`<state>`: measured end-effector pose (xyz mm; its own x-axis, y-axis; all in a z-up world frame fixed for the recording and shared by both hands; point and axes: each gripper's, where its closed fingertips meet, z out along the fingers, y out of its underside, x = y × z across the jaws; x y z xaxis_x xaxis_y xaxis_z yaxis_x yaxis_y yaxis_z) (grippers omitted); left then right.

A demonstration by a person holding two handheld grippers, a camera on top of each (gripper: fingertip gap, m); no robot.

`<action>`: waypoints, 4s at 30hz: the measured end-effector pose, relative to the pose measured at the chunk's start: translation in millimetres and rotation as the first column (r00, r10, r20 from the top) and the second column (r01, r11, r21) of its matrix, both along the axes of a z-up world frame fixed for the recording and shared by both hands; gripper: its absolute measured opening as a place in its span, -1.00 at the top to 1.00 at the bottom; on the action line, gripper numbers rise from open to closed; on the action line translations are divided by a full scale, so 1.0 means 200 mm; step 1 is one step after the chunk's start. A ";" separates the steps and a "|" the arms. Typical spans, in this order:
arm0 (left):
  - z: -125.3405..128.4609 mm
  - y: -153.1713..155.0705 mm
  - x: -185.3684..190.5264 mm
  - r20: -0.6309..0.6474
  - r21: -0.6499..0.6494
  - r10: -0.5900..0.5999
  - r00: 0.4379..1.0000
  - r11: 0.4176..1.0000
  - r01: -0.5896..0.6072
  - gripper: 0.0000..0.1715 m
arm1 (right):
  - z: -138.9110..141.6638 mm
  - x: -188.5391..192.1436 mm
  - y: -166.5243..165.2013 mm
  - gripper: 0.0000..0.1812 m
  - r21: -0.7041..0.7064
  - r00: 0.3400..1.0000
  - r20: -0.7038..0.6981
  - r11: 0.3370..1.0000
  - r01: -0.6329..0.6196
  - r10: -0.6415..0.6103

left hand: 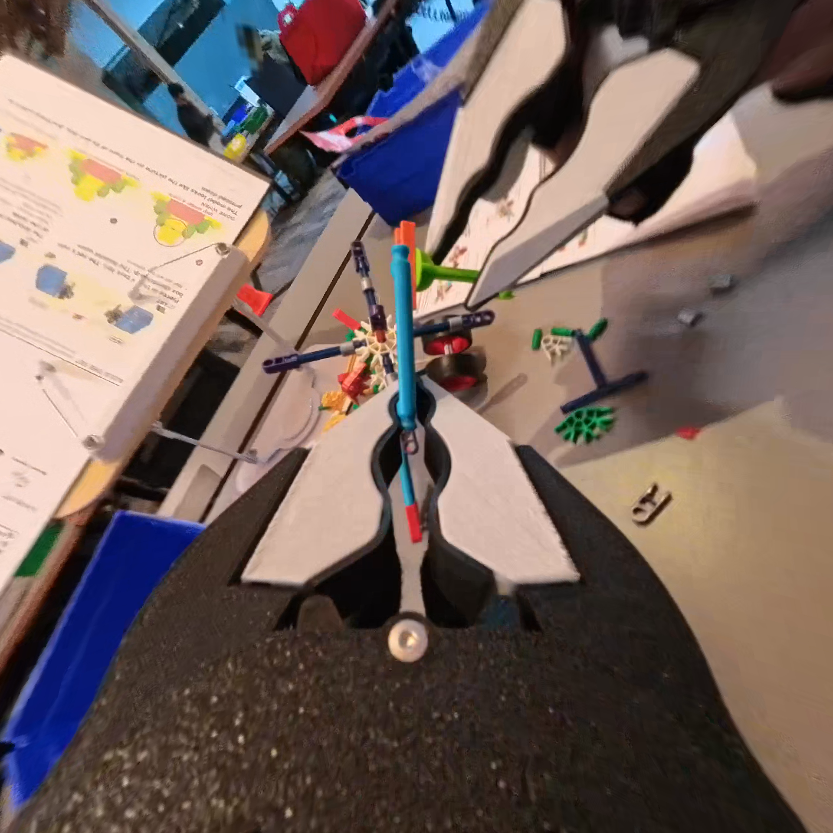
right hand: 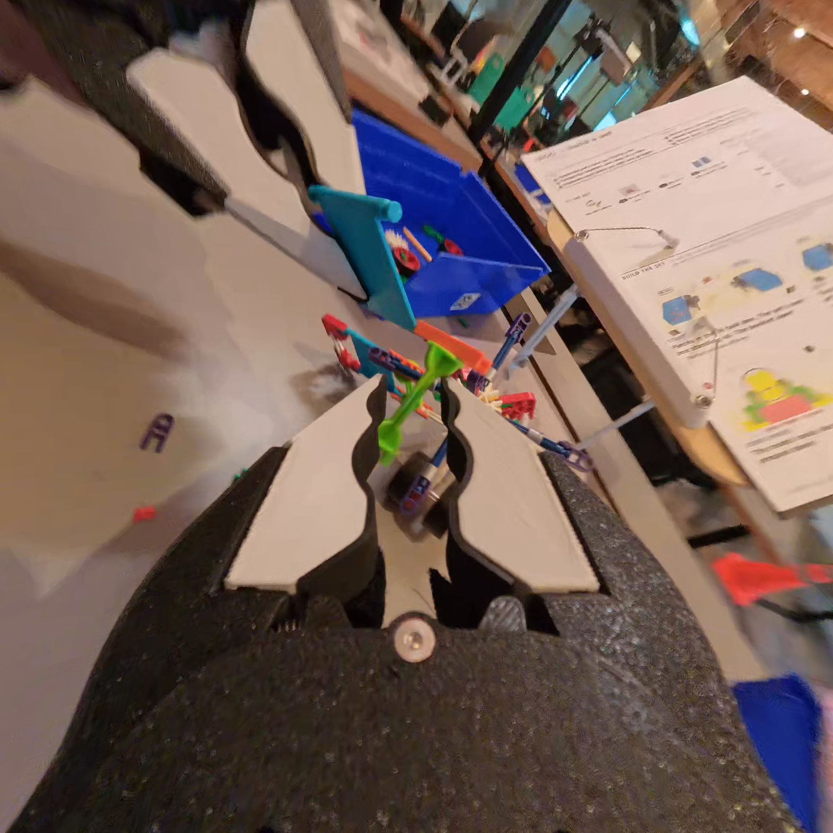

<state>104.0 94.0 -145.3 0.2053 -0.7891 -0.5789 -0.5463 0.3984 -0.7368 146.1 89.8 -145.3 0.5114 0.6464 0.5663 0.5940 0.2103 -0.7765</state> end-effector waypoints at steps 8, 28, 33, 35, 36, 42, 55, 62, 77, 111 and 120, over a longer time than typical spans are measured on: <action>0.01 0.01 -0.03 -0.337 0.244 0.058 0.940 0.969 0.027 1.00 | 0.00 0.04 0.03 0.67 0.246 0.915 0.360 0.964 0.096 -0.183; 0.07 0.05 -0.04 -0.397 0.282 0.142 0.907 0.959 -0.027 1.00 | 0.12 -0.02 -0.18 0.69 0.189 0.978 0.209 0.981 -0.051 0.011; 0.03 -0.01 0.04 -0.403 0.288 0.104 0.909 0.958 0.018 1.00 | 0.07 -0.01 -0.01 0.59 0.257 0.943 0.295 0.963 0.075 -0.152; 0.04 -0.04 0.07 -0.386 0.291 0.081 0.919 0.956 0.038 1.00 | 0.01 0.07 0.09 0.70 0.300 0.883 0.374 0.938 0.174 -0.284; 0.05 -0.06 0.08 -0.381 0.306 0.076 0.921 0.951 0.048 1.00 | 0.02 0.08 0.12 0.76 0.329 0.875 0.369 0.925 0.192 -0.313; 0.08 -0.07 0.15 -0.287 0.329 0.088 0.954 0.944 0.011 1.00 | 0.06 0.13 0.18 0.91 0.364 0.900 0.226 0.889 0.278 -0.374; 0.14 -0.19 0.25 0.246 0.117 -0.003 0.969 0.993 -0.026 1.00 | 0.08 0.04 0.12 0.95 -0.067 0.915 -0.361 0.984 0.167 -0.180; 0.18 0.30 -0.27 0.142 0.027 0.340 0.929 0.937 -0.347 1.00 | 0.07 0.12 0.11 0.93 -0.063 0.921 -0.351 0.986 0.156 -0.169; 0.17 0.46 -0.36 0.140 -0.066 0.345 0.928 0.939 -0.339 0.02 | 0.13 0.09 0.10 0.93 -0.225 0.792 -0.607 0.971 -0.084 -0.072; 0.21 -0.25 0.20 0.415 -0.243 -0.236 0.878 0.902 0.358 0.82 | 0.24 -0.02 -0.18 0.86 -0.265 0.708 -0.691 0.862 -0.432 0.142; 0.25 -0.33 0.17 0.416 -0.215 -0.350 0.839 0.859 0.465 0.85 | 0.29 -0.05 -0.26 0.84 -0.168 0.591 -0.772 0.820 -0.546 0.235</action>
<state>138.6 28.9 -96.1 -0.0308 -0.9661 -0.2563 -0.0651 0.2578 -0.9640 137.0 36.9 -87.7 0.2852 0.9456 -0.1563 -0.2248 -0.0926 -0.9700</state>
